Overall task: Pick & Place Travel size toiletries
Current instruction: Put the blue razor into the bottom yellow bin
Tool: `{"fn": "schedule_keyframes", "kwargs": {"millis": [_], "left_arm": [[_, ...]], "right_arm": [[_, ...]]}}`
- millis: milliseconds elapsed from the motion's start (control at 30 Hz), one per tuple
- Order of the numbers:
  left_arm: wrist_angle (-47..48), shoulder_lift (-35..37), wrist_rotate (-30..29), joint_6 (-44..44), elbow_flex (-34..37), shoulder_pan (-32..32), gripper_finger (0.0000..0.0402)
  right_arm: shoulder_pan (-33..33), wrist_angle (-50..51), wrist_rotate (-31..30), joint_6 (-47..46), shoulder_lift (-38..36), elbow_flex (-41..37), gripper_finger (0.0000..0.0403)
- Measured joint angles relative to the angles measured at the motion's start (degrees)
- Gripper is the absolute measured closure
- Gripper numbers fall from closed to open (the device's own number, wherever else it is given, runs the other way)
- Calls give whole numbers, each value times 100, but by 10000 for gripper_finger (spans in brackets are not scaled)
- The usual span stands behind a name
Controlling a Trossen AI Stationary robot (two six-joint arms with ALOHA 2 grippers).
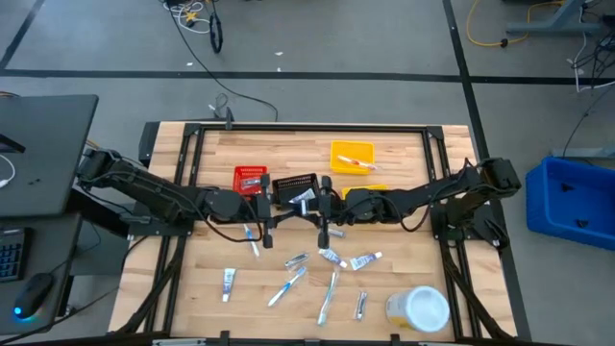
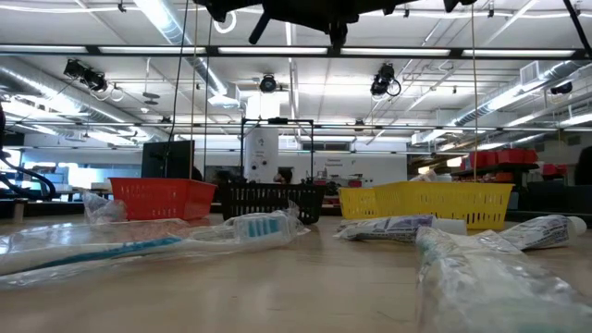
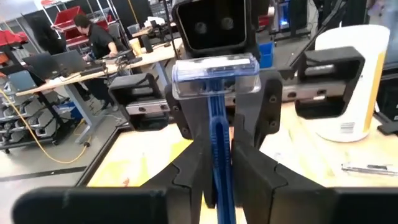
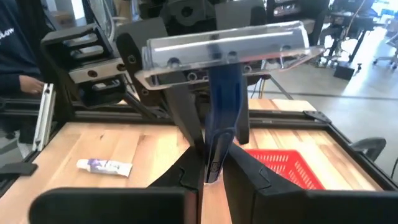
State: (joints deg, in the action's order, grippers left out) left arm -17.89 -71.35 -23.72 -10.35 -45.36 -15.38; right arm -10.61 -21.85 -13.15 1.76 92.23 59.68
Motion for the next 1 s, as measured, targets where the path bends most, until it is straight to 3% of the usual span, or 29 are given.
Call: {"fn": "schedule_keyframes", "kwargs": {"millis": [167, 367, 567, 867, 1000], "left_arm": [[302, -4, -362, 2, 2, 0, 297], [701, -4, -673, 73, 2, 0, 296], [859, -4, -673, 143, 2, 0, 299], [835, -4, -673, 155, 2, 0, 303], [827, -4, -672, 148, 2, 0, 304]], "right_arm": [[-35, 811, -376, -62, -305, 0, 358], [-26, 3058, -786, -780, -745, 2, 358], [82, 5274, -786, -1932, -1008, 2, 357], [253, 6954, -737, -2610, -1184, 2, 355], [426, 7490, -333, -2879, -1104, 2, 354]]}}
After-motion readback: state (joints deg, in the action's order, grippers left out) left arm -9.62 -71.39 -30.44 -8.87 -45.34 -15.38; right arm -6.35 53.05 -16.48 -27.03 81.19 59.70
